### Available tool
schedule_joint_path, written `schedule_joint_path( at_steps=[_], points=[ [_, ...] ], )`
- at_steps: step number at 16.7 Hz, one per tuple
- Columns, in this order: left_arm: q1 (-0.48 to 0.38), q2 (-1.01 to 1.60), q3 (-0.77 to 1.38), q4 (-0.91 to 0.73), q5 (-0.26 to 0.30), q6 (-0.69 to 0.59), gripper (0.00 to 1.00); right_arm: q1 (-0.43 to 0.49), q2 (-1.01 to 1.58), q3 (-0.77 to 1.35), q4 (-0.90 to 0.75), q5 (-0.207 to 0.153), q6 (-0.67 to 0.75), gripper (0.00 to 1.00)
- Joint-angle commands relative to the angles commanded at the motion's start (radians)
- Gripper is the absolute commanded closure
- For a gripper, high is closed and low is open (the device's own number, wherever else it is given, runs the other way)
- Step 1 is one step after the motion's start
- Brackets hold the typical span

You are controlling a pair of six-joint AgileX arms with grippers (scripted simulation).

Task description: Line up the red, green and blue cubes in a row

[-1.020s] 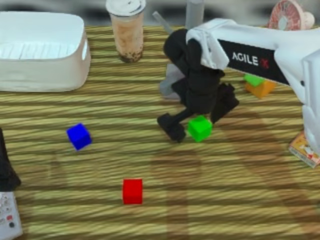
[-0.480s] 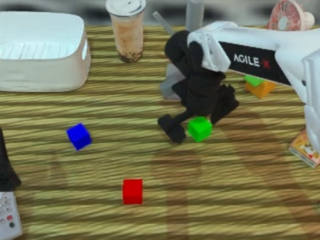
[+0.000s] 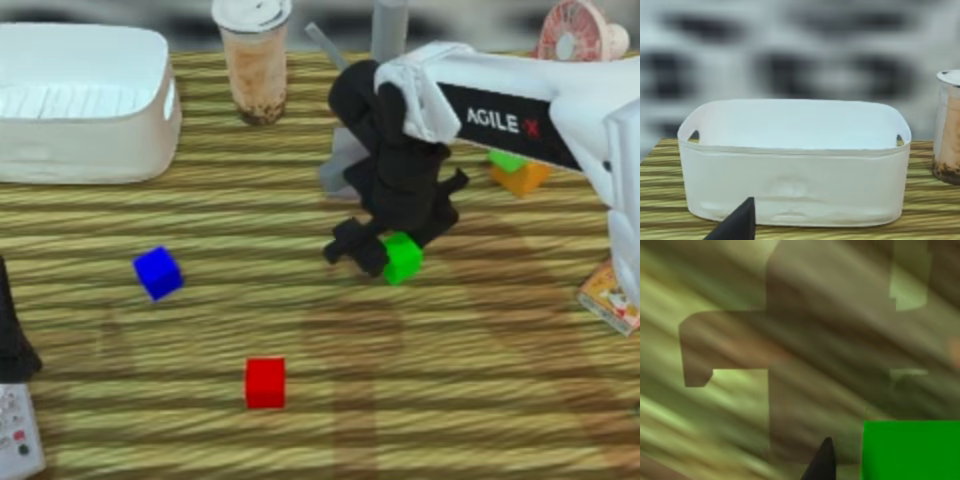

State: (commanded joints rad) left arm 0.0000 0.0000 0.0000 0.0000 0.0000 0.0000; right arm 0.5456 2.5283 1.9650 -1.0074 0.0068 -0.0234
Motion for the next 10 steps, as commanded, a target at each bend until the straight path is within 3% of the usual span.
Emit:
schedule_joint_path(
  at_steps=[2,3,10],
  points=[
    [0.000,0.000,0.000,0.000,0.000,0.000,0.00,0.000,0.000,0.000,0.000,0.000,0.000,0.98],
    [0.000,0.000,0.000,0.000,0.000,0.000,0.00,0.000,0.000,0.000,0.000,0.000,0.000,1.00],
    [0.000,0.000,0.000,0.000,0.000,0.000,0.00,0.000,0.000,0.000,0.000,0.000,0.000,1.00]
  ],
)
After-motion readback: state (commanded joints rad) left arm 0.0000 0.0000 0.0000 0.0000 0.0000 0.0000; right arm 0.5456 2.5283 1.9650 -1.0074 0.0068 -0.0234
